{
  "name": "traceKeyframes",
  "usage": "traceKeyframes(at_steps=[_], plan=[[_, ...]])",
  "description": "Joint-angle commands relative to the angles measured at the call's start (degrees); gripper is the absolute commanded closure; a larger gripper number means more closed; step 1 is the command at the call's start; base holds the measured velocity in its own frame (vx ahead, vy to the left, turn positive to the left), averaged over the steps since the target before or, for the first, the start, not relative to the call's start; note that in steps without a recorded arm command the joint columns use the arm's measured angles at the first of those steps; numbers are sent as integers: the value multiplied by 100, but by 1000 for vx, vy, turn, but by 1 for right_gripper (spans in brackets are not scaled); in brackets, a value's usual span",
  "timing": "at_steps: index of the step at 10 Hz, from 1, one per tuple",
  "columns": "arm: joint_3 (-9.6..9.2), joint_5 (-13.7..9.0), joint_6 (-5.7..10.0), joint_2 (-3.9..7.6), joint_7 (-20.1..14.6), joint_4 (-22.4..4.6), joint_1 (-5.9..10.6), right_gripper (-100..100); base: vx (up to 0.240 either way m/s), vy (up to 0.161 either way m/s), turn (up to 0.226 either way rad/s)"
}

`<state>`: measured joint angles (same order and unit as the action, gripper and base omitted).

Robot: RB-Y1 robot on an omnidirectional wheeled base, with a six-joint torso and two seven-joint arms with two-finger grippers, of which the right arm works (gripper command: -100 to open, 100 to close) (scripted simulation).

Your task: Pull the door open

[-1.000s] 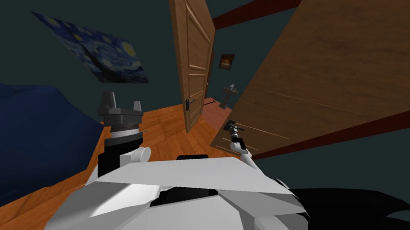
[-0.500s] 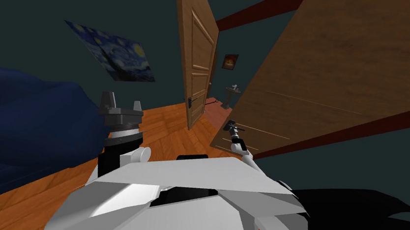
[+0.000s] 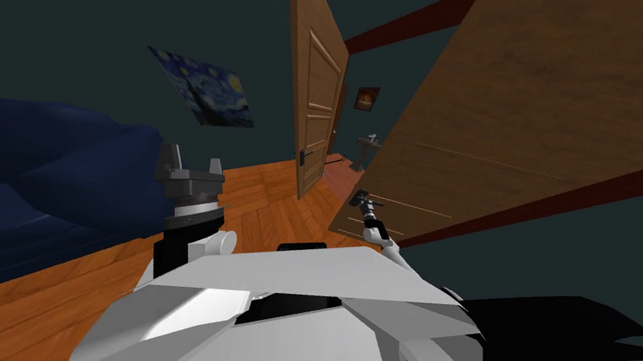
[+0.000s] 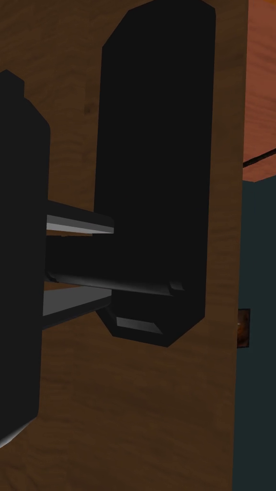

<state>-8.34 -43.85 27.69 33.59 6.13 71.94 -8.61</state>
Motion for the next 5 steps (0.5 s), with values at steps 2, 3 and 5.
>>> traceKeyframes(at_steps=[2, 3, 5], plan=[[-26, -18, 26, 53, -25, 50, -60, 100, -111, -2, 55], [-120, -58, 97, 136, -63, 108, -150, 100, -114, -15, 143], [-186, -102, 176, 234, -95, 157, -229, 100, -171, -37, 109]])
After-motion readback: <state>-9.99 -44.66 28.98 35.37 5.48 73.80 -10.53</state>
